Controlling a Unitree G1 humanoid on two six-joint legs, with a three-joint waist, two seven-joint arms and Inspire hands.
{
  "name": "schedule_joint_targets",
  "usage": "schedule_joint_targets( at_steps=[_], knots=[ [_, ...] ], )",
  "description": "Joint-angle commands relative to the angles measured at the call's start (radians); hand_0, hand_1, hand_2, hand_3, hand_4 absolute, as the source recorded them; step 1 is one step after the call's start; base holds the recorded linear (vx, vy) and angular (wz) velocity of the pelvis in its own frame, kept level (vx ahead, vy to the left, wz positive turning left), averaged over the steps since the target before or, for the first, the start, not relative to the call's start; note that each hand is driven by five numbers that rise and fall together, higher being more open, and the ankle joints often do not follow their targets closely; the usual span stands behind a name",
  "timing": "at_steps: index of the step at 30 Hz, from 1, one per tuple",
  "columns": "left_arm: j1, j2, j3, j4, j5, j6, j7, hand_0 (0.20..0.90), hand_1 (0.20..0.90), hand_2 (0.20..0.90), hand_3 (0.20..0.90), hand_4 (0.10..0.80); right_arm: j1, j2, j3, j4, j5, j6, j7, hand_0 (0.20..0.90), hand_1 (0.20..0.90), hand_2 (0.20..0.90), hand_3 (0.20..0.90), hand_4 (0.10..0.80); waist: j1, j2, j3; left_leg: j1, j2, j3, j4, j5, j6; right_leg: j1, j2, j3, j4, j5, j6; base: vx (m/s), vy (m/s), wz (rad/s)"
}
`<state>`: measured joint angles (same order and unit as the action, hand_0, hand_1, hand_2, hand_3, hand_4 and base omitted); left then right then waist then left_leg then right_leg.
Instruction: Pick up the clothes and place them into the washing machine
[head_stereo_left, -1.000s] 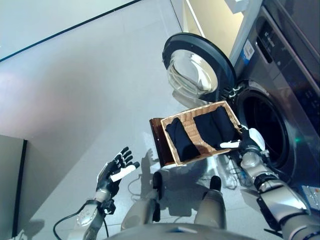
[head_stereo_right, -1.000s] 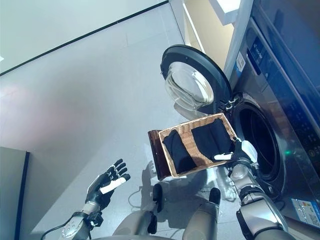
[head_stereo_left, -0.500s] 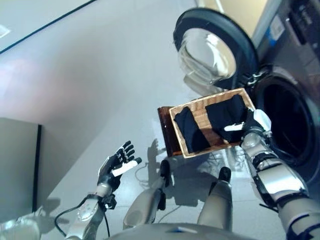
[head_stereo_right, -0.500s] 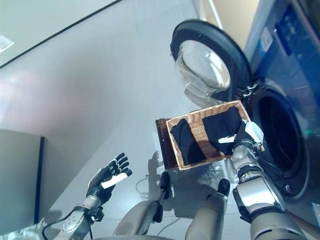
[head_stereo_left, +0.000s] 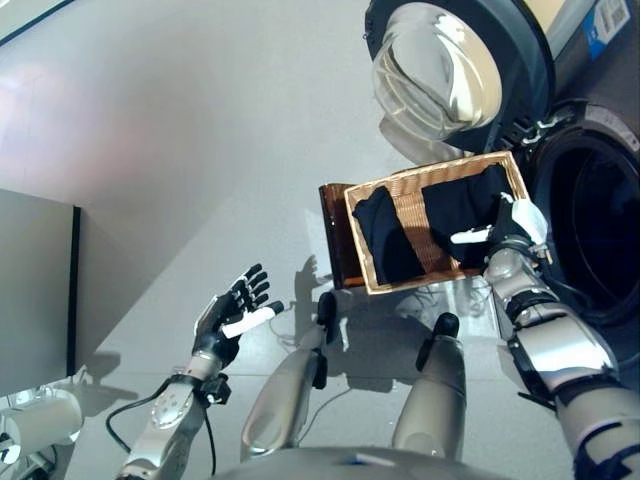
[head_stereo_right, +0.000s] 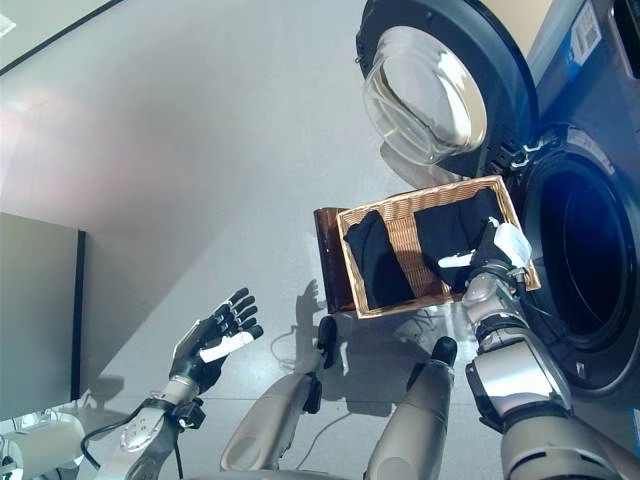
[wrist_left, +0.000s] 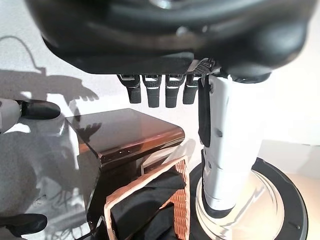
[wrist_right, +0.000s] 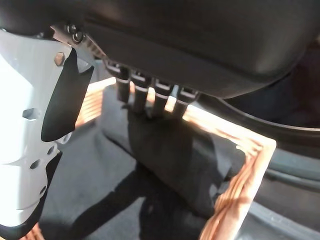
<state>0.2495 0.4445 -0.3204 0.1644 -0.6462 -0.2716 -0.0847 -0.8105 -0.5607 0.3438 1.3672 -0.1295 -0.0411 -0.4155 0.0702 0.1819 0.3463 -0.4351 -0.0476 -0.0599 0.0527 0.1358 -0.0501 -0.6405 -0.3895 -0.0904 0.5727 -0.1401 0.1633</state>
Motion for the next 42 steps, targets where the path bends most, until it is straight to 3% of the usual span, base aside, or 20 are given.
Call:
schedule_joint_targets(
  at_steps=[1, 7, 21, 31, 42],
  knots=[
    [0.024, 0.064, 0.067, -0.093, -0.038, -0.1, 0.015, 0.9, 0.9, 0.9, 0.9, 0.8, -0.083, -0.066, 0.03, -0.024, 0.017, -0.018, -0.06, 0.9, 0.9, 0.9, 0.9, 0.8, 0.011, -0.02, -0.033, 0.042, 0.044, 0.018, 0.176, -0.208, -0.058, -0.014, -0.009, 0.063, -0.128, 0.235, 0.042, 0.0, 0.0, 0.0],
    [0.017, 0.069, 0.054, -0.092, -0.038, -0.101, 0.024, 0.9, 0.9, 0.9, 0.9, 0.8, -0.098, -0.088, 0.037, -0.028, 0.009, -0.012, -0.075, 0.9, 0.9, 0.9, 0.9, 0.8, 0.003, -0.019, -0.03, 0.046, 0.045, 0.021, 0.153, -0.202, -0.057, -0.025, -0.011, 0.075, -0.134, 0.242, 0.045, 0.003, 0.0, -0.04],
    [0.015, 0.063, 0.045, -0.102, -0.036, -0.104, 0.02, 0.9, 0.9, 0.9, 0.9, 0.8, -0.062, -0.039, 0.029, 0.008, -0.002, -0.001, -0.066, 0.9, 0.9, 0.9, 0.9, 0.8, 0.011, 0.008, -0.021, 0.038, 0.044, 0.021, 0.133, -0.185, -0.054, -0.046, -0.013, 0.078, -0.127, 0.241, 0.05, -0.005, -0.002, -0.01],
    [0.032, 0.072, 0.072, -0.144, -0.045, -0.111, 0.034, 0.9, 0.9, 0.9, 0.9, 0.8, -0.075, -0.027, 0.02, 0.007, 0.007, -0.003, -0.059, 0.9, 0.9, 0.9, 0.9, 0.8, 0.015, 0.026, -0.003, -0.087, 0.031, 0.022, 0.258, -0.215, -0.044, -0.148, -0.019, 0.117, -0.019, 0.198, 0.037, -0.041, -0.003, 0.07],
    [0.031, 0.085, 0.073, -0.164, -0.051, -0.116, 0.045, 0.9, 0.9, 0.9, 0.9, 0.8, -0.089, 0.018, 0.02, -0.014, 0.039, -0.02, -0.053, 0.9, 0.9, 0.9, 0.9, 0.8, 0.022, 0.03, 0.006, -0.14, 0.032, 0.028, 0.285, -0.221, -0.037, -0.213, -0.011, 0.137, 0.019, 0.192, 0.035, -0.003, -0.003, 0.01]
  ],
)
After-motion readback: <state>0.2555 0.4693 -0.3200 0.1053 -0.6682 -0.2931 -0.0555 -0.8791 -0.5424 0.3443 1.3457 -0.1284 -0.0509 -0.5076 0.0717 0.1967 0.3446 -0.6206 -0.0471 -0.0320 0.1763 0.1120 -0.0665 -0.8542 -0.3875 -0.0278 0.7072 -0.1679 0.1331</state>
